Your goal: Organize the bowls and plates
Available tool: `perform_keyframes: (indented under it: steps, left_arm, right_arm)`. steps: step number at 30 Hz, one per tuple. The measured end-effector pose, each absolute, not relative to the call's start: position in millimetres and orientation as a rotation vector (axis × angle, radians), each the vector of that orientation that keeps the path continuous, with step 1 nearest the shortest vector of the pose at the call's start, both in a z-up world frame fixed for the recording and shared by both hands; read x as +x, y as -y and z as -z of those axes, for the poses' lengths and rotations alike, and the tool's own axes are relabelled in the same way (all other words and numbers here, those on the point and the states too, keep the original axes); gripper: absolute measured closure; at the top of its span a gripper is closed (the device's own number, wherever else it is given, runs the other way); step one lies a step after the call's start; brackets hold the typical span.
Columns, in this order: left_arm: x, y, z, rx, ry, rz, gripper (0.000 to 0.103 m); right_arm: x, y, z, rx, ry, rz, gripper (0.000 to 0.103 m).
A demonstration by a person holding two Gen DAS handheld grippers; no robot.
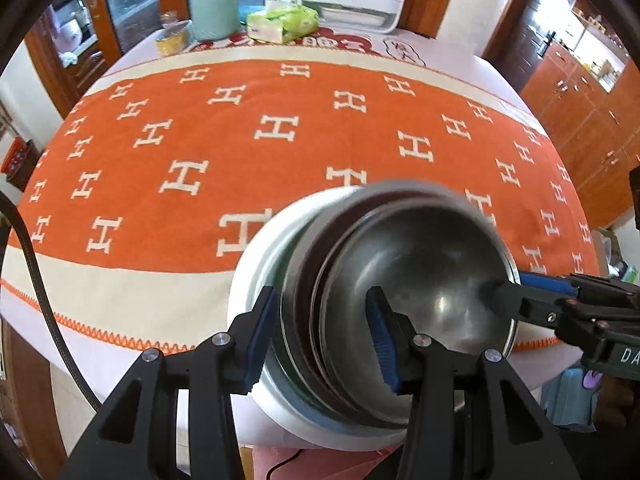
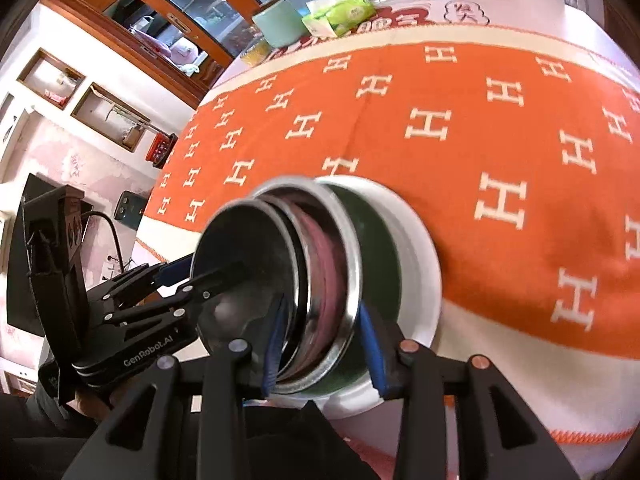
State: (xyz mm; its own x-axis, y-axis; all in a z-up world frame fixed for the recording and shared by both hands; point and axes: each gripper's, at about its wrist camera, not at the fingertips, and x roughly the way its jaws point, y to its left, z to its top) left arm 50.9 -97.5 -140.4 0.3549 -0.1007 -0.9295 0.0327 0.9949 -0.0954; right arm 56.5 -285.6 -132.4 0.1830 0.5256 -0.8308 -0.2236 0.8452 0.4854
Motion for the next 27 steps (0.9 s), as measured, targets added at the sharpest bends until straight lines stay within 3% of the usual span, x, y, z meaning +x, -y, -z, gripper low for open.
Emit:
perform_keyframes:
  steps: [14,16,18,20,23,27]
  left_arm:
    - [55.5,102.4,63.5,-0.067,-1.086,0.09,0.056]
    - [54.2,104.5,49.2,-0.065,-1.071,0.098,0.05]
    - [50.6,108.1,34.6,-0.055,-1.054,0.121,0.043]
    - [45.2,113.4,23.0,-0.038,-1.037,0.145,0.042]
    - [36.3,122.6,7.2,0.002,-1.023,0.173,0.039]
    - [22.7,129.8,-11.3,0.026,-0.978,0.195,0.027]
  right_arm:
    - [42.2,289.7,60.9,0.106,-1.064,-0.512,0.065]
    - [36.6,291.1,48.2,0.096,-1.036,-0.496,0.064]
    - [28.8,293.1,34.6,0.094,-1.003,-0.483,0.056]
    - [19.4,294.6,21.6,0.095,-0.965,-0.463,0.047]
    - [8.2,295.4,5.2,0.11,-0.934,-0.439,0.043]
    - [-2.6,294.6,-10.6,0.141,-0.915,-0.394,0.034]
